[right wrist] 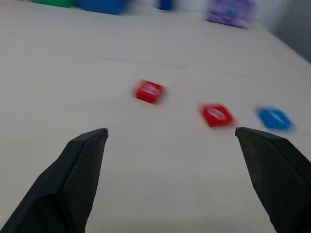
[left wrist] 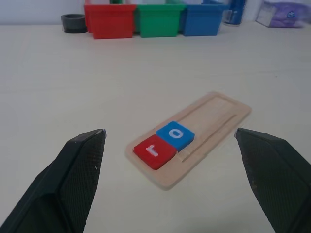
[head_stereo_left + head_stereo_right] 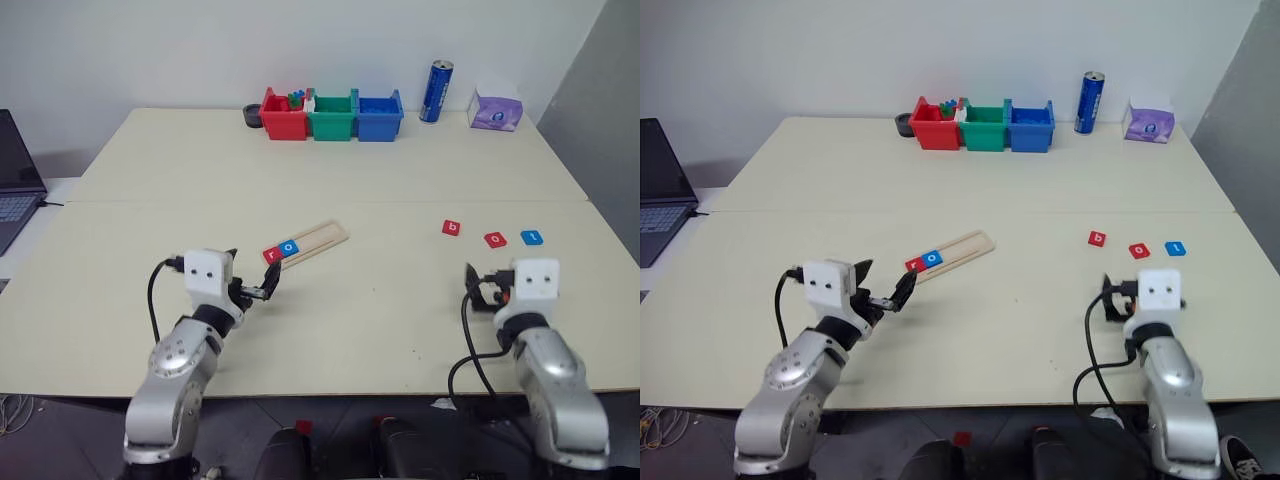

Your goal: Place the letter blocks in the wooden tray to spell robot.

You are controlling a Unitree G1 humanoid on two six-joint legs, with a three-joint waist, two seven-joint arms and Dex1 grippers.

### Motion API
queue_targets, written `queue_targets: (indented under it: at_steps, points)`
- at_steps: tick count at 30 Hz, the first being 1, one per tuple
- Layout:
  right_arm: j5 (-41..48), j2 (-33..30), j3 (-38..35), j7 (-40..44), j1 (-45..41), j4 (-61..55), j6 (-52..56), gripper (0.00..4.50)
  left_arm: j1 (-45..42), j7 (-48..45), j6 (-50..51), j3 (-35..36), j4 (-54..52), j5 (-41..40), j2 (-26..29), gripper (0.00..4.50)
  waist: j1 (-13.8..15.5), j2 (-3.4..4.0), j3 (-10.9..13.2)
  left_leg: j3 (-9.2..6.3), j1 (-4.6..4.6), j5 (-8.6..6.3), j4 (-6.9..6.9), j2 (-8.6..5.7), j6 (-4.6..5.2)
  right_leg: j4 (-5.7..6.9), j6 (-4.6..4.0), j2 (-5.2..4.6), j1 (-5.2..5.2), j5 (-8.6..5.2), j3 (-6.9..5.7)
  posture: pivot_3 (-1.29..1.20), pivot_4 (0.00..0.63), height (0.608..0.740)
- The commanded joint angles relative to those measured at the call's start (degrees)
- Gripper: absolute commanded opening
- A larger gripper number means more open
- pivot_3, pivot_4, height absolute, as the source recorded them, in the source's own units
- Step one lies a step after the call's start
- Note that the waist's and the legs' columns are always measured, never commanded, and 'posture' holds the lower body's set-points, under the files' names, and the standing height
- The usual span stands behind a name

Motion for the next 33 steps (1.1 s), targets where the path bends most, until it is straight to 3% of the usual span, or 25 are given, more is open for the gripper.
queue_targets:
  at_steps: [1,4,9,22,33]
  points:
    - [11.8,-5.7,0.5,14.9,-5.0,-1.2,3.0,4.46,-3.8,-7.7,0.2,1.7,3.7,-3.8,4.1,4.5,0.0,-0.02,0.0,-0.04,0.01,0.0,0.0,0.03,0.0,-0.02,-0.01,0.03,0.03,-0.01,-0.02,0.0,0.15,0.74]
    - [19.8,-11.1,0.5,25.4,-12.2,2.7,5.7,4.46,-9.4,-16.2,-1.0,0.3,10.4,-4.0,9.8,4.5,0.1,-0.06,0.2,-0.06,-0.08,-0.01,-0.04,0.06,0.02,-0.1,-0.33,0.11,0.0,0.13,-0.13,0.0,0.15,0.74]
    - [24.5,-14.1,3.4,32.4,-17.1,6.7,7.8,4.46,-16.9,-25.3,-6.2,-2.8,21.2,-1.3,14.5,4.5,0.3,-0.09,0.2,-0.07,-0.24,-0.04,-0.08,0.05,0.06,-0.41,-0.35,0.07,0.0,0.15,-0.15,0.0,0.15,0.74]
    - [24.0,-11.7,6.6,28.6,-18.0,5.6,6.8,4.46,-28.5,-40.1,-17.5,-8.2,45.2,4.4,15.0,4.5,0.3,-0.11,0.2,-0.1,-0.43,-0.17,-0.06,0.03,0.27,-0.4,-0.31,-0.13,-0.14,0.15,-0.21,0.0,0.15,0.74]
    - [25.5,-11.5,6.3,25.6,-17.0,3.4,7.9,4.46,-39.5,-44.6,-30.1,-10.4,69.2,11.2,11.6,4.5,0.3,-0.12,0.2,-0.12,-0.45,-0.17,-0.04,0.02,0.27,-0.38,-0.31,-0.11,-0.14,0.15,-0.25,0.0,0.15,0.74]
